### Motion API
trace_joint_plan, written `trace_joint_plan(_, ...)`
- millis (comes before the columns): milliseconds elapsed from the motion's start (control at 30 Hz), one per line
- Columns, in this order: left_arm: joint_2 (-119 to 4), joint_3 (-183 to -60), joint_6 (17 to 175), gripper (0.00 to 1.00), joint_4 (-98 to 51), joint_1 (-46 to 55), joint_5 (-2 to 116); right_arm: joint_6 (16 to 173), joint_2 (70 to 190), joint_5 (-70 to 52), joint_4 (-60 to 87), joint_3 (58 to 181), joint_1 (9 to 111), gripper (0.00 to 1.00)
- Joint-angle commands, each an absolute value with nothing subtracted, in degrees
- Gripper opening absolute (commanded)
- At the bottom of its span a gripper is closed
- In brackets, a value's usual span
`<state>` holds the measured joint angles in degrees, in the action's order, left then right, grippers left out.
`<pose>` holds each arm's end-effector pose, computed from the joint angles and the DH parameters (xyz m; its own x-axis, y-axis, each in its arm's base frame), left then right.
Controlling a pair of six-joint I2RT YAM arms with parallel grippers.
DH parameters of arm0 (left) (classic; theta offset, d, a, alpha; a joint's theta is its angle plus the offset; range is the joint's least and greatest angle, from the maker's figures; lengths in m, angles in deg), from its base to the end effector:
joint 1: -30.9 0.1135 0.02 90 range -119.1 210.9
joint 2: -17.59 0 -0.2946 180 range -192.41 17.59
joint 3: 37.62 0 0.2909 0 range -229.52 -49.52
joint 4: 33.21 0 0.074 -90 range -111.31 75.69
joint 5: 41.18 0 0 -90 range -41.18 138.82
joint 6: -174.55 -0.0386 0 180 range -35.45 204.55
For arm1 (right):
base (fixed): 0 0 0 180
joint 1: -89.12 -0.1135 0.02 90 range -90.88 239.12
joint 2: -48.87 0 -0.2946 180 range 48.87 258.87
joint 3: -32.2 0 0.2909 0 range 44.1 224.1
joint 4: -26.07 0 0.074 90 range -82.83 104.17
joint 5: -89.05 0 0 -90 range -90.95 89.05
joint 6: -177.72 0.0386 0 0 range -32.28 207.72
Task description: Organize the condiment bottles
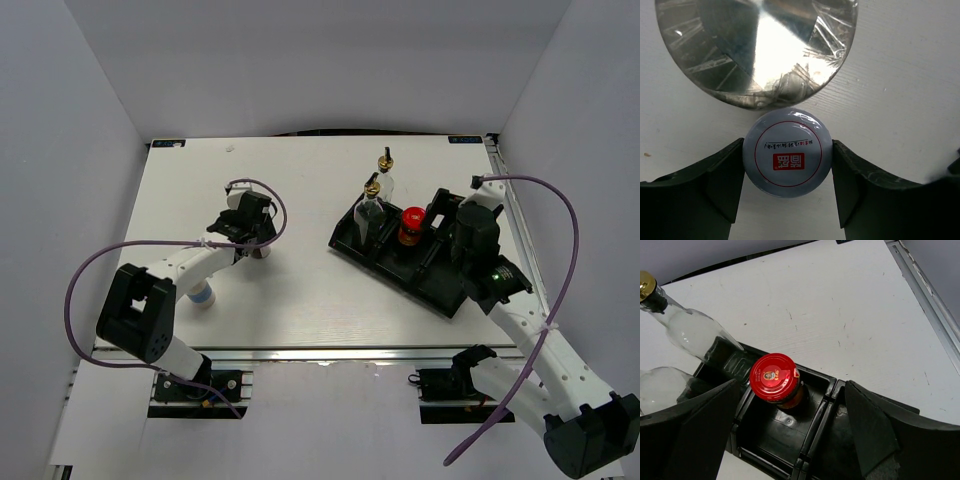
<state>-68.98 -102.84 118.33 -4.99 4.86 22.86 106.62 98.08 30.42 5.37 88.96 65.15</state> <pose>0.3163 -0.1357 0.2189 -0.6461 -0.2407 -0.7243 -0.2642 0.9608 -0.0836 0.2093 0.0710 0.3504 -0.1590 0.2320 -0.9596 0.1774 0.9629 0.2034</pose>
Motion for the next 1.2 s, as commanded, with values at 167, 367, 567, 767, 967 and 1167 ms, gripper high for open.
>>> trace_joint_plan(167,-64.8,-104.7,117.7,0.26,0.5,2.3,21.3,108.8,95.9,35.0,5.0,87.8,65.4,0.89)
trace_joint_plan(367,-55.7,-102.4,114.5,0.00,-0.7,-3.6,21.1,112.9,92.5,40.7,1.6,86.2,65.4,0.90)
trace_joint_plan(567,-51.0,-99.5,107.2,0.00,-5.1,-11.2,33.0,116.7,88.3,45.5,-1.6,85.6,65.6,0.89)
trace_joint_plan(767,-53.9,-104.6,102.7,0.00,-6.1,-22.4,38.3,117.4,86.1,47.8,-4.7,85.7,65.9,0.90)
trace_joint_plan(967,-64.1,-112.3,100.7,0.00,-12.2,-28.8,47.3,117.2,83.2,48.7,-4.9,84.5,65.9,0.89)
trace_joint_plan(1167,-76.1,-126.9,97.4,0.00,-9.7,-33.1,44.0,116.0,81.7,49.7,-4.3,83.5,66.1,0.89)
